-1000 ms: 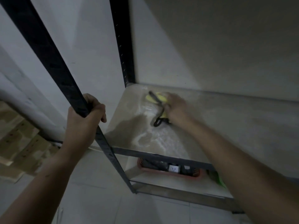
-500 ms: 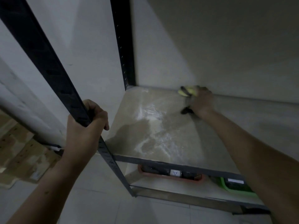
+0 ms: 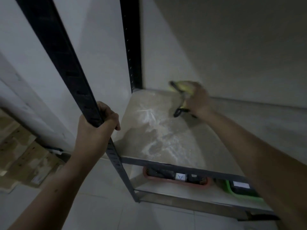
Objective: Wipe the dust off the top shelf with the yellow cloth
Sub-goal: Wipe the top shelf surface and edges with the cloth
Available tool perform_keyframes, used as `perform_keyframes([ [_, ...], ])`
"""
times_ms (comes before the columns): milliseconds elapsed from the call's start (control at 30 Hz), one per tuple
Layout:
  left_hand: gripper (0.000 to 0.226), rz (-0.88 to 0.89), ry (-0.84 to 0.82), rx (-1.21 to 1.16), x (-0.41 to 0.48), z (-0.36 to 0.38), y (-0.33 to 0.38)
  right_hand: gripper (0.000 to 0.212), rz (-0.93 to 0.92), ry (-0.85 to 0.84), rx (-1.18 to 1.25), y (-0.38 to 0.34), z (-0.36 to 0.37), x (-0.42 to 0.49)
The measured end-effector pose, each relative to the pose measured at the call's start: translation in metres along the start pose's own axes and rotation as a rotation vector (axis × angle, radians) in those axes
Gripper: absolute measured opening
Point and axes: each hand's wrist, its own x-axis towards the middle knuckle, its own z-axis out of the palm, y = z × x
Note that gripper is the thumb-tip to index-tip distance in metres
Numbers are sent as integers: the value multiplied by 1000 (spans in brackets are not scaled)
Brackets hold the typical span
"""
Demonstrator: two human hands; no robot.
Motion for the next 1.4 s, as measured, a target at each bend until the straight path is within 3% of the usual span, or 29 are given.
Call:
perform_keyframes([
  [67,18,-2,-2,-15,0,0,0,50,194,43,-167,50,-36,4],
  [167,14,-6,4,-17,-1,1,-1,43,503,-31,-397,112,-69,-8],
  [233,12,0,1,-23,-1,3,0,41,556,-111,-414,123,-67,-23],
  [367,13,10,12,-45,0,4,1,39,435,-28,-253,77,-30,-35],
  [433,17,17,11,-60,0,4,1,36,246,-19,-247,31,-2,-43],
  [500,16,6,13,-66,-1,4,2,36,96,-91,-318,-17,27,-51],
  [600,17,-11,3,-75,0,3,2,38,71,-203,-298,-68,57,-52],
  [700,15,-37,-20,-84,1,1,2,42,98,-256,-139,-75,55,-45],
  [800,13,-56,-28,-97,-1,0,3,45,119,-144,-78,-46,13,-44],
  [867,16,-52,-24,-98,-2,0,5,44,183,-52,-146,-18,-25,-49],
  [1000,15,-34,-16,-122,-2,0,6,46,401,-62,-380,28,-69,-103],
  [1200,17,-18,-20,-99,-1,0,4,52,389,-117,-293,34,-43,-148],
  [1400,17,-23,-9,-100,-1,0,6,51,435,-107,-313,-50,10,-138],
])
